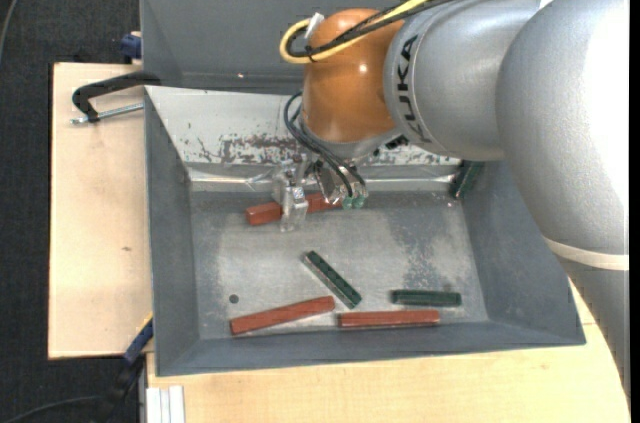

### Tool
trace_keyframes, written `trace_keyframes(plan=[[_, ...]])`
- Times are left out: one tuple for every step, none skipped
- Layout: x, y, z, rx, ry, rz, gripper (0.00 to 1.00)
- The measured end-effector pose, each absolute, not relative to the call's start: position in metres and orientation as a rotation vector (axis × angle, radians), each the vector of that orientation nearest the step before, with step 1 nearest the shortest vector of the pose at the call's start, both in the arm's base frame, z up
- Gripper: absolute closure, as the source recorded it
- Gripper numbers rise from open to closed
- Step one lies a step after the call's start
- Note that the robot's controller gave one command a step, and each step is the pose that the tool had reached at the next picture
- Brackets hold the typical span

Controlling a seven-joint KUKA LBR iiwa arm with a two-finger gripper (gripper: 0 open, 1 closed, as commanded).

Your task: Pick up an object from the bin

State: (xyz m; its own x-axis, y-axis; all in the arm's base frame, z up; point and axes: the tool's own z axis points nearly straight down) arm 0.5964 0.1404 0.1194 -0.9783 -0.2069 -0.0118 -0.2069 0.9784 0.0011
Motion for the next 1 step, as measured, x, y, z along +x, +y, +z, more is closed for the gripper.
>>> trace_keyframes(plan=[[0.5986,0.1417,0.1547,-0.327,3.113,0.003,1.00]])
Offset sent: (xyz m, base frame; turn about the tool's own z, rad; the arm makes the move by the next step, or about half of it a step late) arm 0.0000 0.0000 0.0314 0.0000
